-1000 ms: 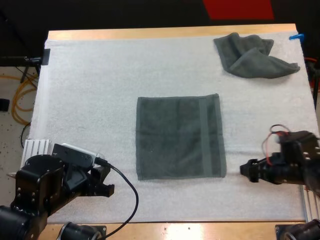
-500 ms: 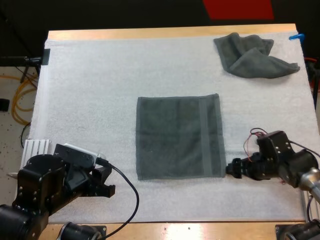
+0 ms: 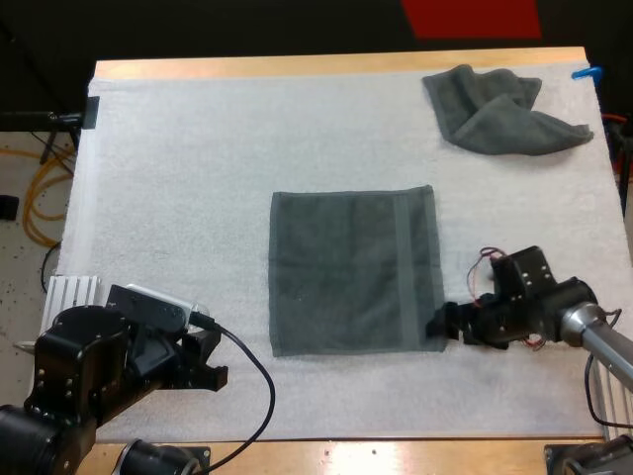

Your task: Pick towel from pile fold and stack

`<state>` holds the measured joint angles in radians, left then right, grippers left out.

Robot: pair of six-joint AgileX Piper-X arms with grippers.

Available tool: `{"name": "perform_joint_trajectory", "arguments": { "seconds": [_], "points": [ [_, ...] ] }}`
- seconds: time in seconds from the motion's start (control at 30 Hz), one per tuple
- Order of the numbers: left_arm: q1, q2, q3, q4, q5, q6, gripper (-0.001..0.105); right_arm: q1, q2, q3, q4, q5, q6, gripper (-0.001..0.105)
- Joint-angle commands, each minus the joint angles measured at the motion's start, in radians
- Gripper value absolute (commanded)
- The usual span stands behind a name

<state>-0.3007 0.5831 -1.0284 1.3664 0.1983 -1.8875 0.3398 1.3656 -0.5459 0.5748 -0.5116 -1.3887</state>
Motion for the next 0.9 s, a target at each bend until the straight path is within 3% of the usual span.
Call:
{"name": "perform_joint_trajectory", "arguments": {
  "seconds": [0.0,0.5,0.87],
  "points": [
    [0.002,0.003,0.001,0.004,0.0,-0.008,0.044,-0.016,0.01,0.003,-0.021,-0.042,0.004,0.071],
    [0.002,0.003,0.001,0.004,0.0,-0.008,0.044,-0.034,0.119,0.013,-0.083,-0.228,0.037,0.071],
    [0.002,0.003,0.001,0.0,0.0,-0.008,0.044,0.004,0.145,0.013,-0.091,-0.28,0.054,0.071]
  ]
}}
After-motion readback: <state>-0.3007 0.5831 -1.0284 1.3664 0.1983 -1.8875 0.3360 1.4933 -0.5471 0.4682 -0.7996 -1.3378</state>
